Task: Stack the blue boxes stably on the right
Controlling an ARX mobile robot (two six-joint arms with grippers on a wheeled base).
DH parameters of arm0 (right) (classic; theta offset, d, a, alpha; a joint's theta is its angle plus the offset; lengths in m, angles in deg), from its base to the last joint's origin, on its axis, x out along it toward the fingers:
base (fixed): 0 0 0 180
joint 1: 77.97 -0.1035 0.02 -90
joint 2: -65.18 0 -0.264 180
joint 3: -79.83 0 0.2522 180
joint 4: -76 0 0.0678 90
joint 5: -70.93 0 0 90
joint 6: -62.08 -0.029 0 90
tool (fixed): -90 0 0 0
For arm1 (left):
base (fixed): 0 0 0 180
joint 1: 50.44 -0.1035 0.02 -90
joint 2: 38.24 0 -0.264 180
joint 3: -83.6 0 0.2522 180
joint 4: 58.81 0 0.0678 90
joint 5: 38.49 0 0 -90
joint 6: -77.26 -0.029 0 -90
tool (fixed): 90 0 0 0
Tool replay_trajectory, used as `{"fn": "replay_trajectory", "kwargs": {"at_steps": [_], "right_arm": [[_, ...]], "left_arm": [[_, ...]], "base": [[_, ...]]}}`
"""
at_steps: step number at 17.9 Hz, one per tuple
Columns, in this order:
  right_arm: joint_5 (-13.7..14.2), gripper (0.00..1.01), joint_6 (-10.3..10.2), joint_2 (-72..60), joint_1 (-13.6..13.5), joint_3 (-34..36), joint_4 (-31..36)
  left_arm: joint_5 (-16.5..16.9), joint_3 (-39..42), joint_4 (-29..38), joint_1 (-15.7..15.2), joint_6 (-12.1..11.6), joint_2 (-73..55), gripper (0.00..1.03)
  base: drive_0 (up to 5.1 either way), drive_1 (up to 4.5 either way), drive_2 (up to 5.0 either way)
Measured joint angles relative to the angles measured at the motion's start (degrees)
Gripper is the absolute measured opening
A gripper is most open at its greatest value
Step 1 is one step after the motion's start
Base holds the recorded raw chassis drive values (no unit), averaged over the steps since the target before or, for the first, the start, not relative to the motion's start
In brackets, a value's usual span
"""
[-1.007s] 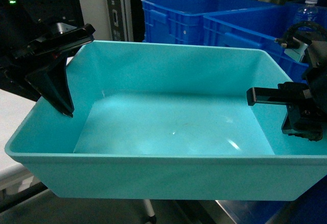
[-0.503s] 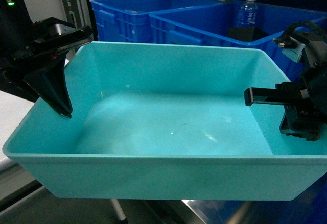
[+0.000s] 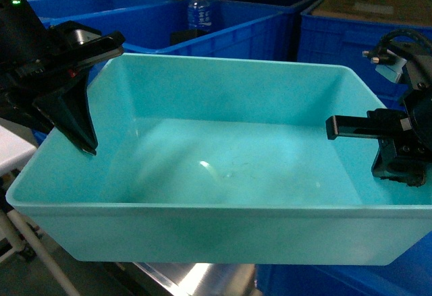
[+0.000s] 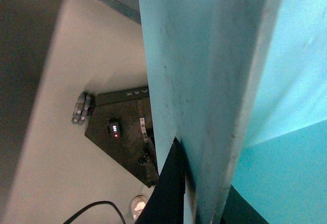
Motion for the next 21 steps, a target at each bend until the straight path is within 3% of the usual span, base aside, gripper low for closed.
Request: {"fn": "replay_trajectory", "kwargs": {"at_steps": [21], "right_arm": [[0.02,0.02,0.00,0.00,0.00,0.00,0.00]], "left_arm": [[0.04,0.00,0.09,0.00,0.00,0.00,0.02]], "base": [[-1.6,-1.59,-1.6]]}}
